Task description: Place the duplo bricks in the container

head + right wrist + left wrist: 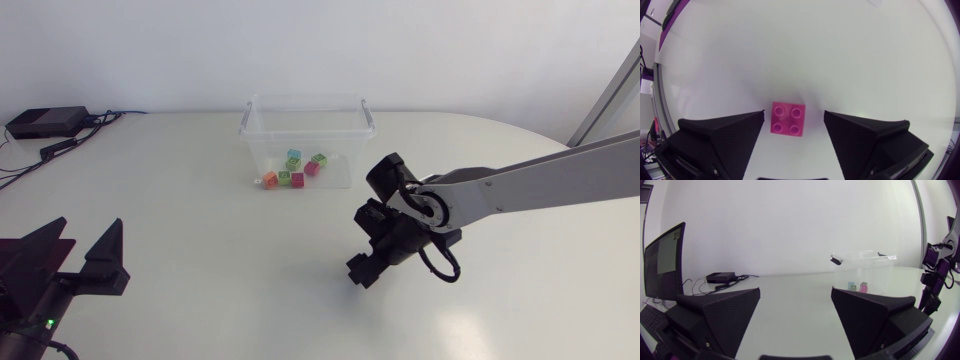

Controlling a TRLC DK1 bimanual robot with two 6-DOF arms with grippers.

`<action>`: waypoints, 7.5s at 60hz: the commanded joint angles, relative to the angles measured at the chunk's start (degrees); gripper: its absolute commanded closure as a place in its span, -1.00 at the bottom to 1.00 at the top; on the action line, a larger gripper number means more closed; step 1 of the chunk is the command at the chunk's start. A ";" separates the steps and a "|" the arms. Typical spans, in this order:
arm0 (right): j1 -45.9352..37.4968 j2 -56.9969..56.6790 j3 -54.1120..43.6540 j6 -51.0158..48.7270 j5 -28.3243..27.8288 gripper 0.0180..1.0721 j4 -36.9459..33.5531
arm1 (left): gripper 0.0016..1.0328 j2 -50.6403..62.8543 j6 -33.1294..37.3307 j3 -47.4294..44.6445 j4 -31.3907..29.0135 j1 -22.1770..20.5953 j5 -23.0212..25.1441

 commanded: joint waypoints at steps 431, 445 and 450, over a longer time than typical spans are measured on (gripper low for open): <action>-30.39 -100.12 -51.33 7.90 8.51 -0.91 21.43 | -0.92 0.12 -5.17 -0.91 0.12 -1.78 1.98; -30.39 -100.12 -51.33 7.90 8.51 -0.91 21.43 | -0.92 0.12 -5.17 -0.91 0.12 -1.78 1.98; -30.39 -100.12 -51.33 7.90 8.51 -0.91 21.43 | -0.92 0.12 -5.17 -0.91 0.12 -1.78 1.98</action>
